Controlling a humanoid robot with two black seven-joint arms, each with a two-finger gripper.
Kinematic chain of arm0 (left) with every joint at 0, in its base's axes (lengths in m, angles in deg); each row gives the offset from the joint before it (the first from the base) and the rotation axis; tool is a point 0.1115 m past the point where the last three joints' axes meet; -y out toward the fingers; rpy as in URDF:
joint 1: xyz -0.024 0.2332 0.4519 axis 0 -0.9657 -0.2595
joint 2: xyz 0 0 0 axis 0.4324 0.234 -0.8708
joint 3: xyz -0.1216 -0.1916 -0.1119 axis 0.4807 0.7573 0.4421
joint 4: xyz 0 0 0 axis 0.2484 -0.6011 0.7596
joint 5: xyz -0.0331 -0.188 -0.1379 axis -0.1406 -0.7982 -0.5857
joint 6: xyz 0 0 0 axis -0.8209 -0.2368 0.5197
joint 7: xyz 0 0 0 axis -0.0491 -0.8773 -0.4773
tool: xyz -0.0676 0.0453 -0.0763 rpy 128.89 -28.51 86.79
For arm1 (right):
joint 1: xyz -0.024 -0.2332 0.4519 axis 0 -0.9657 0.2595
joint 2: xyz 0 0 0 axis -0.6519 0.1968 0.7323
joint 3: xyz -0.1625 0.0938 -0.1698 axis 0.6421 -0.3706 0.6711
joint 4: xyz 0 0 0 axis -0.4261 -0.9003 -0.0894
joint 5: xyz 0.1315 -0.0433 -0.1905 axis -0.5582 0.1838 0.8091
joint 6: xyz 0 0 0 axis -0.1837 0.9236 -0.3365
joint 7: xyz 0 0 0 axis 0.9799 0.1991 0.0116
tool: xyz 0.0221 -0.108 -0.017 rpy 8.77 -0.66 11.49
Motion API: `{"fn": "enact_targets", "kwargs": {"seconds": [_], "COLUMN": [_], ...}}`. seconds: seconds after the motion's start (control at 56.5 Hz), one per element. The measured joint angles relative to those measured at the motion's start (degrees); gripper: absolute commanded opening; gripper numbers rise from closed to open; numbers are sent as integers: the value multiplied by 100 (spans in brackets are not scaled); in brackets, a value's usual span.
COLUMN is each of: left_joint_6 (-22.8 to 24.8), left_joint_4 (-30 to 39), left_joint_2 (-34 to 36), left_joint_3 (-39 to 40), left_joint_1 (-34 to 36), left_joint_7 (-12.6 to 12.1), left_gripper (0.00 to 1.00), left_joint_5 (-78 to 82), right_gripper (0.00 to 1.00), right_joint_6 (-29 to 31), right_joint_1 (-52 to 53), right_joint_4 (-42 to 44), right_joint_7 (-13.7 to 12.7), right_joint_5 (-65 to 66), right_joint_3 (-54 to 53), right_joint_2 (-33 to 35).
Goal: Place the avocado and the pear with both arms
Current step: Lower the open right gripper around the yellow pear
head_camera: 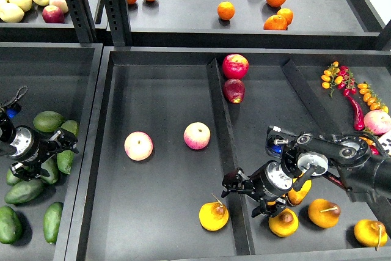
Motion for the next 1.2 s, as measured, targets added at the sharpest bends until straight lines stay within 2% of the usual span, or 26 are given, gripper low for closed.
{"fn": "enact_targets", "kwargs": {"seconds": [0.478,1.204], "left_joint_6": [0,0], "left_joint_4": [0,5], "left_joint_2": [-24,-18], "left_joint_3": [0,-10], "left_joint_1": [-51,-85], "left_joint_7": [0,0], "left_gripper": [98,98], "left_joint_5": [14,20], "right_gripper": [100,100], "right_joint_6": [0,0], "right_joint_1": [-415,-574], "right_joint_4": [381,519], "right_joint_7": [0,0], "right_joint_5": [8,302], "right_joint_3": [-599,-633], "right_joint_2": [-418,-572]}}
